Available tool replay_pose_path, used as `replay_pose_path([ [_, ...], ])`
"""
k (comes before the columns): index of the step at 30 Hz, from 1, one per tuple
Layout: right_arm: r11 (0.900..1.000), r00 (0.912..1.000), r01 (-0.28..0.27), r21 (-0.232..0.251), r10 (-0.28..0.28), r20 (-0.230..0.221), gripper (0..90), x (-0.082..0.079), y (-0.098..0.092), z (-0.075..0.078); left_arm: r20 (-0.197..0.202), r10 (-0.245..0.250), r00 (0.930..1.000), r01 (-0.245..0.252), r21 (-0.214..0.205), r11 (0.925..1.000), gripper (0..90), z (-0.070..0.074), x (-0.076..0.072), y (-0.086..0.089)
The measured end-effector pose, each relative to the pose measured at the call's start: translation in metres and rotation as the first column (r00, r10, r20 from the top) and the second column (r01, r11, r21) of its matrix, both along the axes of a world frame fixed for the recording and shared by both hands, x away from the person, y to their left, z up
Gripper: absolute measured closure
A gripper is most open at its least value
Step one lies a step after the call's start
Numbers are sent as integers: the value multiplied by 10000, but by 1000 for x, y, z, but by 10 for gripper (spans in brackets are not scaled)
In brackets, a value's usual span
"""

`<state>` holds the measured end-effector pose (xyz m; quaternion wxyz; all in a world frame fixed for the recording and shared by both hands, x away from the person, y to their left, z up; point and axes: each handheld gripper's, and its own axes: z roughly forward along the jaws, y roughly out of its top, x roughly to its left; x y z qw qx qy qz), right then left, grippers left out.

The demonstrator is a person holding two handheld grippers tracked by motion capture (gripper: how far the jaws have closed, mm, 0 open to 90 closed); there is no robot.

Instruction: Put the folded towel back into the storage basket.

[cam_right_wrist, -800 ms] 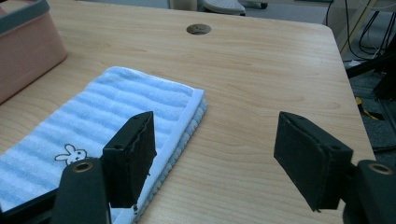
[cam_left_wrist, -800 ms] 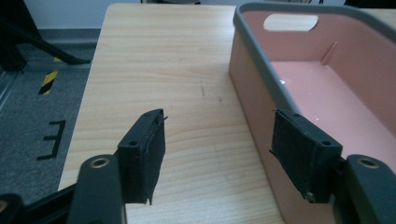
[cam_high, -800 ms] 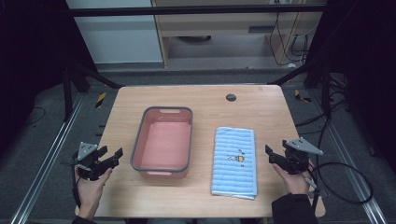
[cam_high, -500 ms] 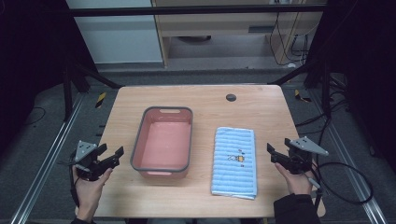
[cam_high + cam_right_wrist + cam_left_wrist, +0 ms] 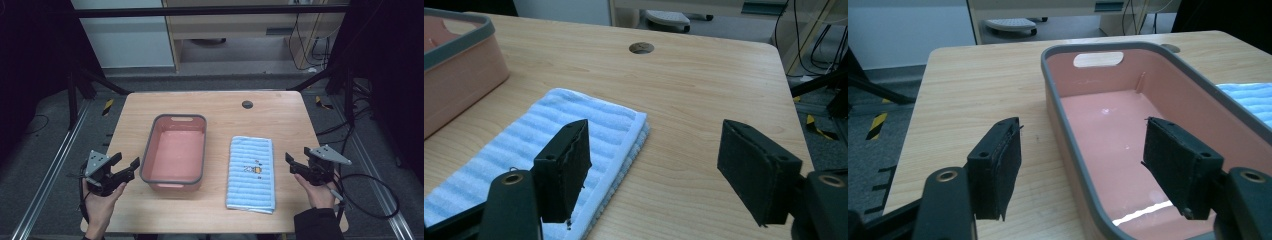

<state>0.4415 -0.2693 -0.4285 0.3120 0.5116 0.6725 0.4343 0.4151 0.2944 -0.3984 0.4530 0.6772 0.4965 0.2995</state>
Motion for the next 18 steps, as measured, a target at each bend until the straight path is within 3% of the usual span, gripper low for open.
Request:
replay_pose_path([
  [9,9999,9996,-142,9,141,234,300,-1,-1,7,168,-288,9994,291,-207,9994,341,3,-4,-10],
  [18,9993,9990,-326,195,320,302,309,0,-2,13,295,-784,9965,783,56,9969,344,5,-5,-31],
])
